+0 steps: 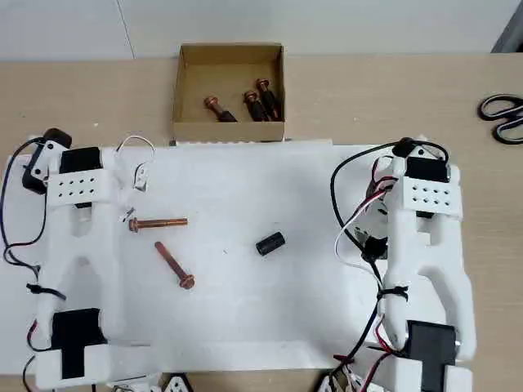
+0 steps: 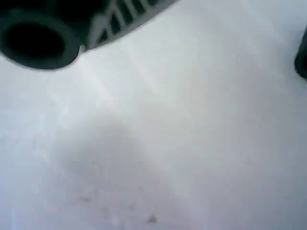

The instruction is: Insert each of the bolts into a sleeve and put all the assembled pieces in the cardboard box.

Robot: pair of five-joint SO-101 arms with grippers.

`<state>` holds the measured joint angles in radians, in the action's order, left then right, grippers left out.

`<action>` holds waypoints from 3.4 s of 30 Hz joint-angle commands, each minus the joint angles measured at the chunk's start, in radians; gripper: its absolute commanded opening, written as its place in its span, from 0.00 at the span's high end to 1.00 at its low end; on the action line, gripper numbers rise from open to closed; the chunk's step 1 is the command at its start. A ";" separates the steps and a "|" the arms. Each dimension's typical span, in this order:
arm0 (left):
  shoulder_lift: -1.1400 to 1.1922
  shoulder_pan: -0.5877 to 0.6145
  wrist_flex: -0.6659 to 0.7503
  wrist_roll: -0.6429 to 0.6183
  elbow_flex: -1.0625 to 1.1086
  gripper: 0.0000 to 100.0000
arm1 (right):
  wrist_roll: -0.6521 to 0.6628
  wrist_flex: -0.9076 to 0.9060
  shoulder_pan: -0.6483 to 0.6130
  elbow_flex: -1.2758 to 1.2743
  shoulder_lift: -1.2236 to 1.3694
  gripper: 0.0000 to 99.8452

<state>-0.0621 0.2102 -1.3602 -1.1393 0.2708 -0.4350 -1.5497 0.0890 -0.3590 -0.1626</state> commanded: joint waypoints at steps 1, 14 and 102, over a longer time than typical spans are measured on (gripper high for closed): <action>-0.002 -0.006 0.020 -0.002 -0.036 0.86 | 0.012 0.021 0.005 0.005 -0.041 1.00; -0.003 -0.078 0.028 -0.003 0.087 0.86 | 0.012 0.028 0.012 0.003 -0.041 1.00; -0.189 -0.499 -0.393 0.601 -0.799 0.99 | 0.334 -0.073 -0.851 -0.107 -0.839 1.00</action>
<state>-0.1143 -0.2501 -1.7346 -0.5409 -0.6130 -0.1097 -1.6448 -0.7181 -0.4388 -0.9528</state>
